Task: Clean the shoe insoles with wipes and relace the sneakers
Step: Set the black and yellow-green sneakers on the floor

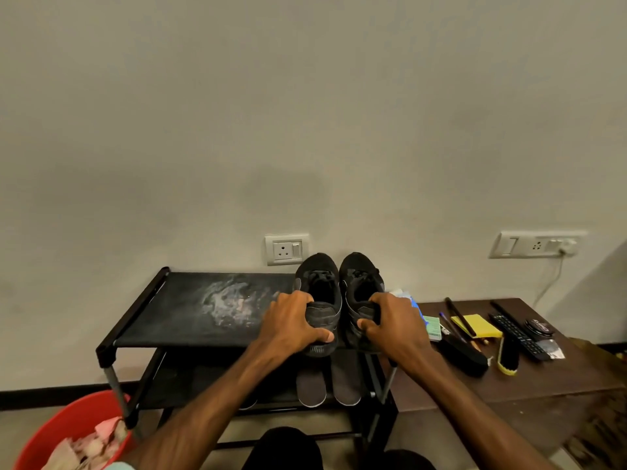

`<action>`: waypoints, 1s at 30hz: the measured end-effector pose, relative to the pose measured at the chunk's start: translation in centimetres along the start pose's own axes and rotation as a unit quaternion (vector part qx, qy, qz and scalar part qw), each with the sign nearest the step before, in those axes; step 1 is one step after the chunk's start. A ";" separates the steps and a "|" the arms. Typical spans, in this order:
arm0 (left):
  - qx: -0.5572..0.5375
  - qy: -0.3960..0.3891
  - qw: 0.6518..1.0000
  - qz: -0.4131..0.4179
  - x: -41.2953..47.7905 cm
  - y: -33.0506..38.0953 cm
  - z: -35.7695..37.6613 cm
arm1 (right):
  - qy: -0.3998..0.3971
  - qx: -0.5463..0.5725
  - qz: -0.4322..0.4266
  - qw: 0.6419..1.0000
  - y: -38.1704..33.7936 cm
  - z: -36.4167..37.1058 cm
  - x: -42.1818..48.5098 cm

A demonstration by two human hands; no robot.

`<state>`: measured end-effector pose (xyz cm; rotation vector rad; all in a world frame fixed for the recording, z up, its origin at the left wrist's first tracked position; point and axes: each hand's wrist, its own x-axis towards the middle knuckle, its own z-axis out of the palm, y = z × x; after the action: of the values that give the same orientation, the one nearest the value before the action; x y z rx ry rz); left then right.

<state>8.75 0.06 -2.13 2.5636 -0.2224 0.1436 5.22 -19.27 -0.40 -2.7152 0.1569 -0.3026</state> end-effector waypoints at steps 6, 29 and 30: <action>-0.012 -0.010 1.000 -0.003 1.3 -1.3 0.7 | 0.002 0.012 -0.004 1.000 0.3 1.1 1.2; -0.001 0.034 0.999 -0.009 0.4 -2.0 -0.1 | -0.028 0.027 -0.018 0.999 0.1 2.4 1.5; 0.000 0.032 0.999 -0.011 0.3 -2.0 -0.1 | -0.026 0.030 -0.020 0.999 0.2 2.4 1.4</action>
<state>9.44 1.78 -3.06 2.5562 -0.1706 0.2181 7.16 -18.73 -2.35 -2.6659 0.0762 -0.2436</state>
